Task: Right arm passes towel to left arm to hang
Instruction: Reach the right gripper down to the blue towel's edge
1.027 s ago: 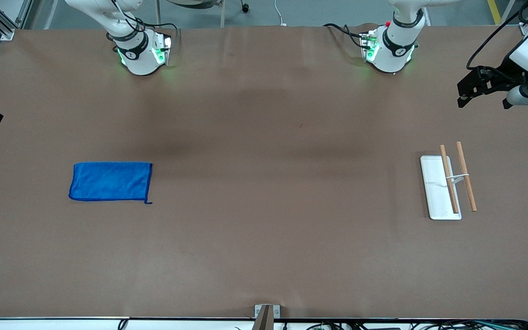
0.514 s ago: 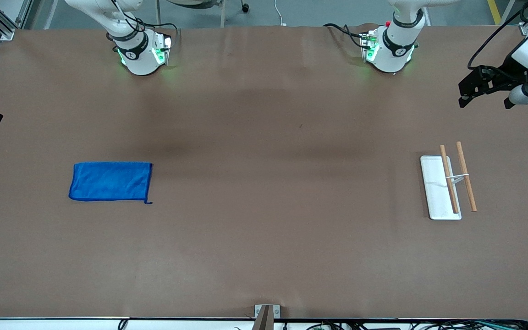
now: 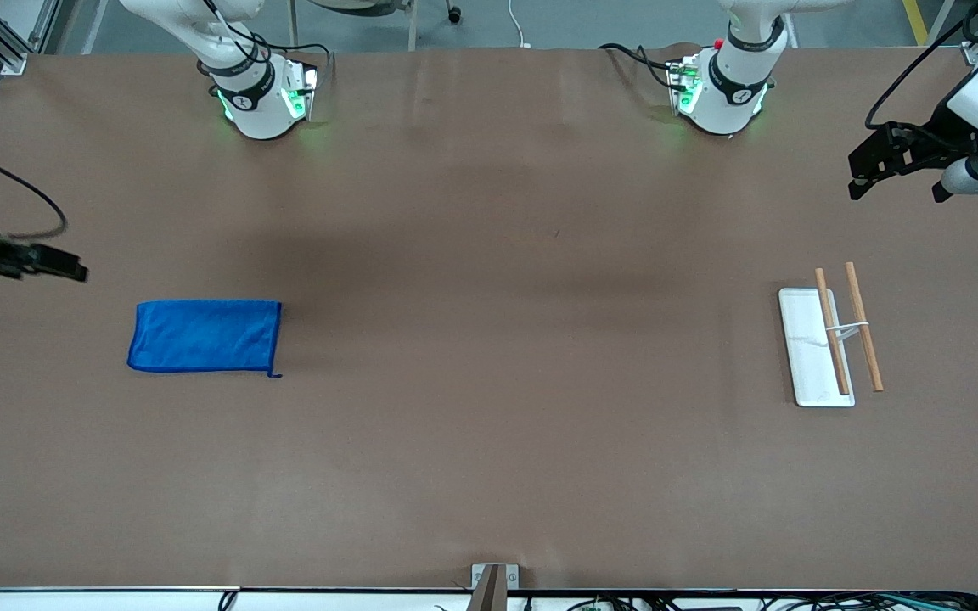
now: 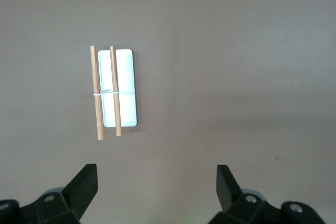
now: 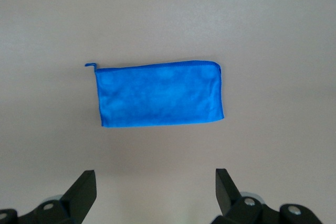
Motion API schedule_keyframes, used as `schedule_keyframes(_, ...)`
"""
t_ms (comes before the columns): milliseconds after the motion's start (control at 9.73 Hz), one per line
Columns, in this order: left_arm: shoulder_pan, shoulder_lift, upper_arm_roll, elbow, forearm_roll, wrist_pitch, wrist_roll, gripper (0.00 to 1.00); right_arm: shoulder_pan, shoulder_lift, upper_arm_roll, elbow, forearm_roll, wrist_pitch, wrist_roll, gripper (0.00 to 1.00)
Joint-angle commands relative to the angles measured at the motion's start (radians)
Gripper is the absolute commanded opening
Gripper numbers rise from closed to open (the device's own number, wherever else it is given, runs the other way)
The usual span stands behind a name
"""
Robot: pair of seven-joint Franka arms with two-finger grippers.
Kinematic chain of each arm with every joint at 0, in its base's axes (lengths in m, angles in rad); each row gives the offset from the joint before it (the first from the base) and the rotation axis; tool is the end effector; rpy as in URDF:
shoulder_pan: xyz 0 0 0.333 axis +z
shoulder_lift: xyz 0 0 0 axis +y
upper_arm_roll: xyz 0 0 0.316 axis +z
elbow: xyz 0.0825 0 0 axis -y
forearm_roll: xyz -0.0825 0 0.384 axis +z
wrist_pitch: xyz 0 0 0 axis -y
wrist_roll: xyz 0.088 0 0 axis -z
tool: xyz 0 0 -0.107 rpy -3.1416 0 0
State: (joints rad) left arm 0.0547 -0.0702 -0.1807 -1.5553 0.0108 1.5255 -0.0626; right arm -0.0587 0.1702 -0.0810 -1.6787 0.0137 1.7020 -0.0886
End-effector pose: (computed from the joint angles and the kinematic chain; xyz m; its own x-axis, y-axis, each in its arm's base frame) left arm 0.5238 -0.0691 0.6651 0.9972 -0.0628 0.0406 -0.0620 -0.9979 -0.0209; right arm 0.5928 -0.0792 0.4859 0.9880 -0.0522 -0.1453 -0.0546 -0.9984 -0.0124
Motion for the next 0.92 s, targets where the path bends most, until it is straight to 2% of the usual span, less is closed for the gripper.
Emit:
schedule_keyframes(0, 0.002, 0.023, 0.000, 0.000, -0.015, -0.011, 0.021, 1.00, 0.019, 0.005, -0.002, -0.224, -0.023, 0.255, -0.020, 1.00)
schedule_keyframes(205, 0.004, 0.029, 0.000, 0.000, -0.015, -0.011, 0.021, 1.00, 0.026, 0.055, 0.000, -0.428, -0.040, 0.596, -0.029, 1.00)
schedule_keyframes(308, 0.004, 0.030, 0.000, 0.000, -0.015, -0.013, 0.021, 1.00, 0.022, 0.107, 0.000, -0.475, -0.049, 0.724, -0.080, 1.00)
schedule_keyframes(616, 0.004, 0.030, 0.000, 0.000, -0.015, -0.011, 0.021, 1.00, 0.007, 0.207, 0.000, -0.556, -0.047, 0.942, -0.117, 1.00)
schedule_keyframes(822, 0.002, 0.030, 0.000, 0.000, -0.015, -0.011, 0.021, 1.00, 0.007, 0.247, 0.000, -0.558, -0.047, 0.961, -0.115, 1.00)
